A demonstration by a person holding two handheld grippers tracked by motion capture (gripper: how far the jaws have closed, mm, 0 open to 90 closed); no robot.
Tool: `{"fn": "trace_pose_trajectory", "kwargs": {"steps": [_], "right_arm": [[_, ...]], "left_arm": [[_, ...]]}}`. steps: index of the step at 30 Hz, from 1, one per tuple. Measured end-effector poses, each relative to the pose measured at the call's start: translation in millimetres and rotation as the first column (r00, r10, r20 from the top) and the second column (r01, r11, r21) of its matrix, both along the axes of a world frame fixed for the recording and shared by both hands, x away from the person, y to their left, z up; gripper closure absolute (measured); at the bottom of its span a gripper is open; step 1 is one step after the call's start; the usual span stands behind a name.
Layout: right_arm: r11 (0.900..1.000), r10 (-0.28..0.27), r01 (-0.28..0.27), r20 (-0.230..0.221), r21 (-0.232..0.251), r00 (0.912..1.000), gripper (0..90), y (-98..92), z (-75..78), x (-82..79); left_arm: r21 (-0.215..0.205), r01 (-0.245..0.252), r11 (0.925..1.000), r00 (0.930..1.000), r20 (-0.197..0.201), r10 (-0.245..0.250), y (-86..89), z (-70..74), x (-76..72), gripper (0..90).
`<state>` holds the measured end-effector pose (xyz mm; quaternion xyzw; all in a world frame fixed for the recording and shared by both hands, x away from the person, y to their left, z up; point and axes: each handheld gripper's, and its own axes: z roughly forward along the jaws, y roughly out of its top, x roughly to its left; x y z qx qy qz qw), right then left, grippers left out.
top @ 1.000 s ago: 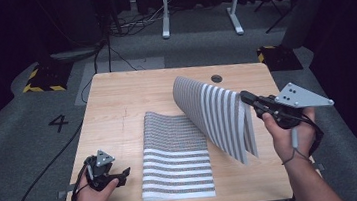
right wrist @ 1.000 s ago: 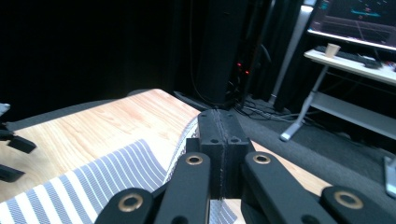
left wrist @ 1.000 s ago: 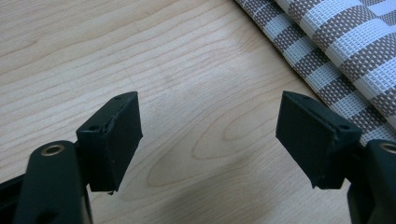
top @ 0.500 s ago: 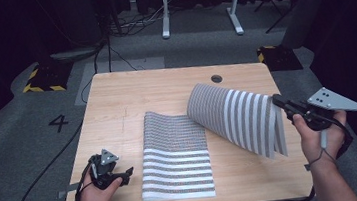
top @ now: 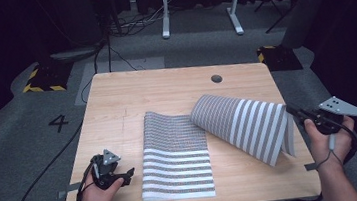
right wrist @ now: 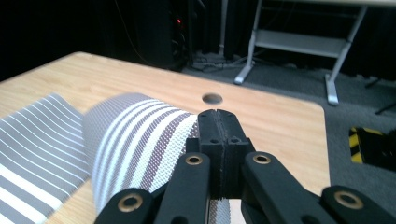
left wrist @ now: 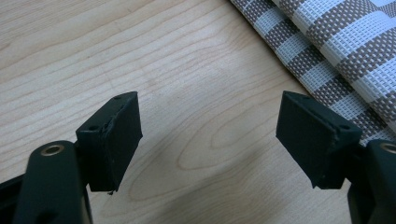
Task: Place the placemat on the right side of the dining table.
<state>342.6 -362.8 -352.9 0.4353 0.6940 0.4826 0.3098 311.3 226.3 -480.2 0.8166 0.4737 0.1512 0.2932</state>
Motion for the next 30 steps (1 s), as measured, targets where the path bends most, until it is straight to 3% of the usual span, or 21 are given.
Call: {"fn": "trace_pose_trajectory", "kwargs": {"steps": [4,11,14,15,19,23,25,30], "right_arm": [[1.000,-0.007,0.007,-0.036,-0.004,0.9993,90.0,-4.5,-14.6,-1.5],[1.000,0.027,-0.029,-0.105,-0.011,0.9941,90.0,-3.3,-43.4,-11.6],[0.999,0.038,-0.041,-0.139,-0.016,0.9896,90.0,0.2,-55.3,-15.6],[0.999,0.042,-0.045,-0.165,-0.015,0.9854,90.0,1.8,-65.6,-17.5],[0.999,0.032,-0.037,-0.195,-0.018,0.9802,90.0,-0.8,-80.4,-18.3],[0.999,0.011,-0.018,-0.215,-0.028,0.9766,89.8,-6.0,-90.0,-16.6],[1.000,-0.003,-0.004,-0.242,-0.031,0.9702,89.7,-10.2,-100.0,-14.8],[1.000,0.012,-0.014,-0.268,-0.007,0.9634,89.0,-12.4,-110.5,-18.3]], "left_arm": [[0.002,0.000,1.0000,1.0000,0.004,0.000,0.0,0.0,-0.4,22.6],[0.002,-0.001,1.0000,1.0000,-0.005,0.001,-0.4,-0.8,-0.5,22.6],[0.001,0.005,1.0000,0.9999,-0.009,-0.005,-0.3,-0.3,-0.5,22.6],[0.003,0.003,1.0000,1.0000,-0.007,-0.003,0.0,-0.1,-0.5,22.6],[0.001,0.002,1.0000,1.0000,-0.005,-0.002,0.3,0.0,-0.7,22.6],[0.001,0.000,1.0000,1.0000,-0.001,0.000,-0.1,-0.4,-0.9,22.6],[-0.001,0.001,1.0000,1.0000,-0.001,-0.001,0.1,-0.4,-0.9,22.6],[0.002,-0.005,1.0000,1.0000,0.002,0.005,0.5,-0.3,-1.0,22.6]]}}
